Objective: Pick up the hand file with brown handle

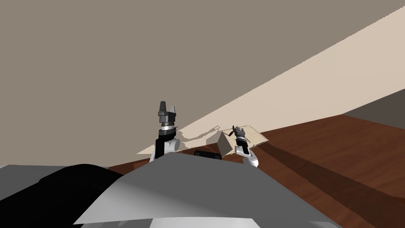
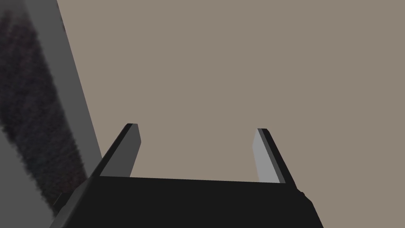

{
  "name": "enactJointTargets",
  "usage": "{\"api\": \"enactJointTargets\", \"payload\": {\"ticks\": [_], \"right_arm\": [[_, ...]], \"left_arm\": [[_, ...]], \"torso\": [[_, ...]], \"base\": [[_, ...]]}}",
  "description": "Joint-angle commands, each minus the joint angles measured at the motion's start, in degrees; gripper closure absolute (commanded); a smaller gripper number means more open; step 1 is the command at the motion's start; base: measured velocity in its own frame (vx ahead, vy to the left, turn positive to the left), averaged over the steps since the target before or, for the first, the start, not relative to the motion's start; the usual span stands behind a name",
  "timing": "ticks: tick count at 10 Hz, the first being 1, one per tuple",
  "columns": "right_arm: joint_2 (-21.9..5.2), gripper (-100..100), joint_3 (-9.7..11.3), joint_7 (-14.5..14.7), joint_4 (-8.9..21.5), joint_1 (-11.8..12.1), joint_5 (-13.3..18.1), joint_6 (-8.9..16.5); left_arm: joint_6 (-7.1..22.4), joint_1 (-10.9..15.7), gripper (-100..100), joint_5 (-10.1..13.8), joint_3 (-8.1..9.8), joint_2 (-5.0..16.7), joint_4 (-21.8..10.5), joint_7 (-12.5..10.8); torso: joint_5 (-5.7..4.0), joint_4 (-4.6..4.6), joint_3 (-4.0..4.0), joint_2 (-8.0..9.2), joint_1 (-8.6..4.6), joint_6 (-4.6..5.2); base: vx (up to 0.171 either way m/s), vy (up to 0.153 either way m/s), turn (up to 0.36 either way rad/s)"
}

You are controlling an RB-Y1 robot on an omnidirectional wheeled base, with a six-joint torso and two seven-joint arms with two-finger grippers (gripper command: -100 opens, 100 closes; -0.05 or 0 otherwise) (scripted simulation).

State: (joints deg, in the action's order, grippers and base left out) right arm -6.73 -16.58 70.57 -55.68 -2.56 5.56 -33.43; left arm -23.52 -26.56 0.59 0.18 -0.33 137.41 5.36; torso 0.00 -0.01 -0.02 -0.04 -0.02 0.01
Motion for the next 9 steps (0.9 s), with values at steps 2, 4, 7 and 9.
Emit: {"api": "enactJointTargets", "payload": {"ticks": [2,4,7,9], "right_arm": [[0.65,-100,-0.78,3.08,4.14,-1.64,0.08,0.05],[2.00,-100,-1.96,6.96,8.17,-3.56,0.24,0.29],[3.48,-100,-3.06,11.32,12.95,-5.20,0.34,0.50],[3.48,-100,-3.06,11.41,13.56,-5.20,0.34,0.50]], "left_arm": [[0.00,0.00,0,0.00,0.00,0.00,0.00,0.00],[0.00,0.00,0,0.00,0.00,0.00,0.00,0.00],[0.00,0.00,0,0.00,0.00,0.00,0.00,0.00],[0.00,0.00,0,0.00,0.00,0.00,0.00,0.00]], "torso": [[0.00,0.00,-0.01,-0.02,-0.02,-0.01],[0.00,0.00,0.00,0.00,-0.02,0.00],[-0.01,0.00,-0.01,-0.01,-0.06,0.00],[-0.02,0.00,-0.01,-0.02,-0.08,0.00]], "base": [[0.013,-0.012,-0.023],[0.013,-0.017,-0.042],[0.016,-0.024,-0.032],[0.013,-0.023,-0.003]]}}
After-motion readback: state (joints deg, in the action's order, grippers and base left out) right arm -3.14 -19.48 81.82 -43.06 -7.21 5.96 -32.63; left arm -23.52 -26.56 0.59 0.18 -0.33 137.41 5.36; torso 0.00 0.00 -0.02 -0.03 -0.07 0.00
